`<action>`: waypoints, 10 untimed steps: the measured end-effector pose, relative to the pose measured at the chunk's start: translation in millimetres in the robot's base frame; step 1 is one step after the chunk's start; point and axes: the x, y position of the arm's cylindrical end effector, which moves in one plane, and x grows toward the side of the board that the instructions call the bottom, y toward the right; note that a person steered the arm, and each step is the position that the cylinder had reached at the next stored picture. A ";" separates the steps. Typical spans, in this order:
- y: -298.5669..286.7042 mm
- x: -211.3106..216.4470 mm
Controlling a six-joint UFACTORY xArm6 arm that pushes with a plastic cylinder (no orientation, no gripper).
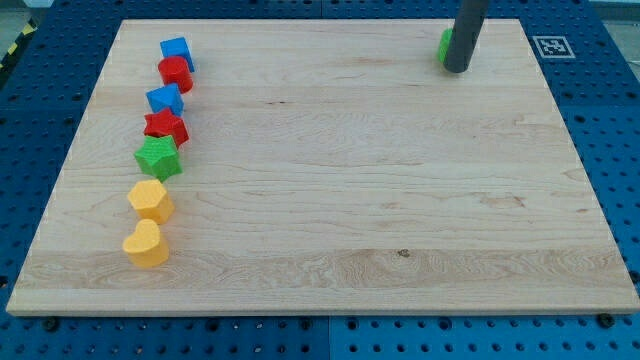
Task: Place the green circle at the top right of the board
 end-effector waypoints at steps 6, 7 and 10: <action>2.8 -27.1; -16.7 -40.7; 5.4 -48.8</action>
